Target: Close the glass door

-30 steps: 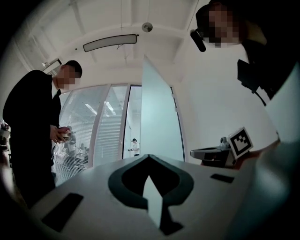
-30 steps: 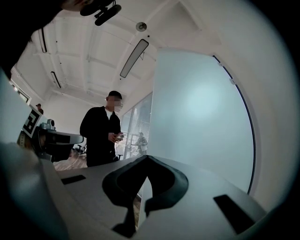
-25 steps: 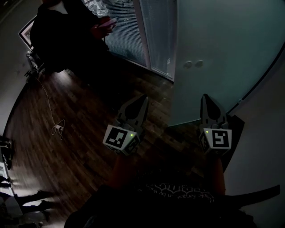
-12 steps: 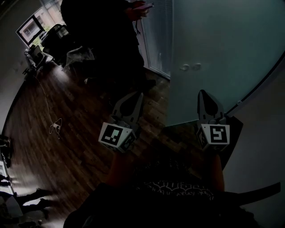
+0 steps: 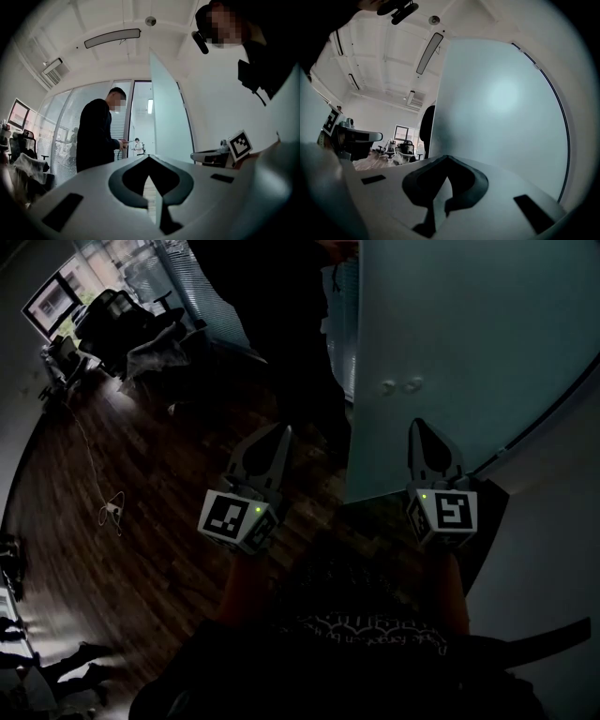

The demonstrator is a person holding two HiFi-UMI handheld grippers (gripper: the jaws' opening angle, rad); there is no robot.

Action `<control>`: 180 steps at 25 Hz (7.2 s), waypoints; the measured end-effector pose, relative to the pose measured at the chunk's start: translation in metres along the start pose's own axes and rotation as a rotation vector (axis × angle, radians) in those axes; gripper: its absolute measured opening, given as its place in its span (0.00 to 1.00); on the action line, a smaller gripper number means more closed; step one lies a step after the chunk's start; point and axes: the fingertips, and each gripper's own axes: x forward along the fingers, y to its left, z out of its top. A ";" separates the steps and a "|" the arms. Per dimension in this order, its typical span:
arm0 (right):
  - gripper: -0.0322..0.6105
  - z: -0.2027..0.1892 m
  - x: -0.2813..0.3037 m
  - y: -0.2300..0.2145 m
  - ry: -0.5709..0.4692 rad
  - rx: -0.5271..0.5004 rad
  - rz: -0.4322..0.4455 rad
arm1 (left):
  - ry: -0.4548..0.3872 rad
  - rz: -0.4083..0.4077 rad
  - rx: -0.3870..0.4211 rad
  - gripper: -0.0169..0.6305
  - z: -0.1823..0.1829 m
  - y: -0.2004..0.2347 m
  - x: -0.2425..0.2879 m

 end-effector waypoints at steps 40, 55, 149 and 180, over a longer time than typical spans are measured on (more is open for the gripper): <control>0.28 -0.053 0.119 -0.033 0.162 0.038 -0.076 | 0.004 -0.067 -0.027 0.03 -0.015 0.076 0.082; 0.25 -0.058 0.132 -0.036 0.160 0.072 -0.104 | -0.035 -0.048 -0.037 0.03 -0.020 0.099 0.087; 0.24 -0.087 0.468 -0.165 0.168 0.066 -0.353 | -0.004 -0.224 -0.064 0.03 -0.071 0.336 0.419; 0.23 -0.097 0.570 -0.266 0.145 0.070 -0.457 | -0.020 -0.232 -0.056 0.03 -0.083 0.380 0.550</control>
